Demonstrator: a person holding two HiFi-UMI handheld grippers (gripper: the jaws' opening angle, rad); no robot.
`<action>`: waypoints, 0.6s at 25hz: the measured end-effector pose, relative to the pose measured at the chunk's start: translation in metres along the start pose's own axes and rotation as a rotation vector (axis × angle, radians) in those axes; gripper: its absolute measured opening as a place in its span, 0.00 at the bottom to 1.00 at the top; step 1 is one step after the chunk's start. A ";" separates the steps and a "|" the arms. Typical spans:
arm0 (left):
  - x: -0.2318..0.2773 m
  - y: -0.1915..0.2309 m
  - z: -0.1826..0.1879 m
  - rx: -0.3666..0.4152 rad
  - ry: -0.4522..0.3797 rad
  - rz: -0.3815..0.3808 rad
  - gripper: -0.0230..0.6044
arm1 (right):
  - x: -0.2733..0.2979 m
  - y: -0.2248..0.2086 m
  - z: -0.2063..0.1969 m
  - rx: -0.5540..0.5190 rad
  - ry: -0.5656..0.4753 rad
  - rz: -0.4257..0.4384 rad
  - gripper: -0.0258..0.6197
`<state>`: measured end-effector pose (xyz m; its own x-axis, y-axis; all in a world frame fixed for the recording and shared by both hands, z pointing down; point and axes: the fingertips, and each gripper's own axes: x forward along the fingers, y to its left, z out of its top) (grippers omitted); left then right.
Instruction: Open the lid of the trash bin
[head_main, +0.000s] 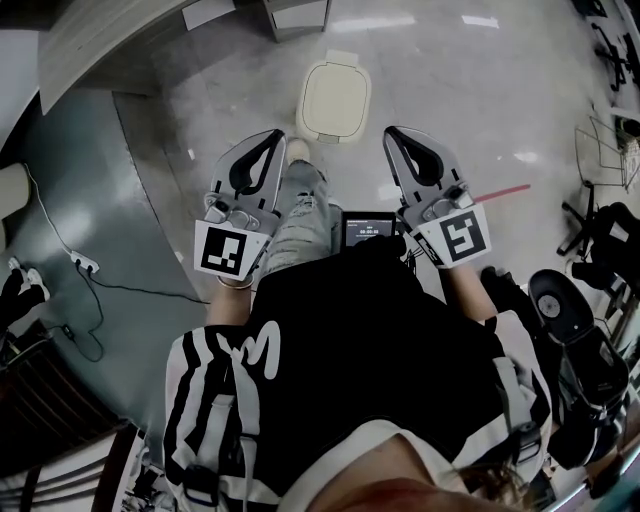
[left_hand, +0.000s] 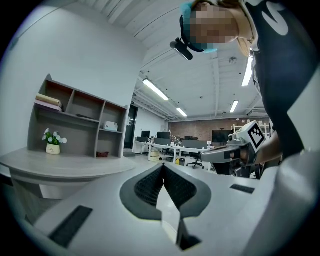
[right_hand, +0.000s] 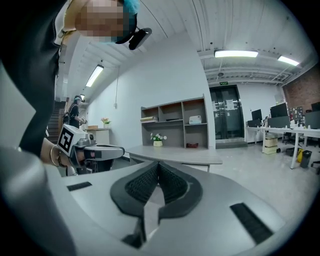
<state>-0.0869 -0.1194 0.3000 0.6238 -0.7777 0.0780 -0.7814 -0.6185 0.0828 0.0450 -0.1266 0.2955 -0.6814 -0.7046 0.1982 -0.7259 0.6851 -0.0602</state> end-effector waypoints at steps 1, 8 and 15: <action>0.001 0.001 -0.003 -0.004 0.003 -0.002 0.05 | 0.002 0.000 -0.003 0.009 0.003 0.004 0.05; 0.013 0.006 -0.016 -0.012 0.016 -0.012 0.05 | 0.012 -0.010 -0.028 0.000 0.068 0.012 0.05; 0.023 0.015 -0.033 -0.021 0.024 -0.020 0.05 | 0.025 -0.015 -0.044 0.000 0.088 0.018 0.05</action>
<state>-0.0837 -0.1429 0.3357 0.6398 -0.7620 0.1002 -0.7683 -0.6314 0.1049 0.0433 -0.1465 0.3444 -0.6837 -0.6729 0.2823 -0.7133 0.6979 -0.0641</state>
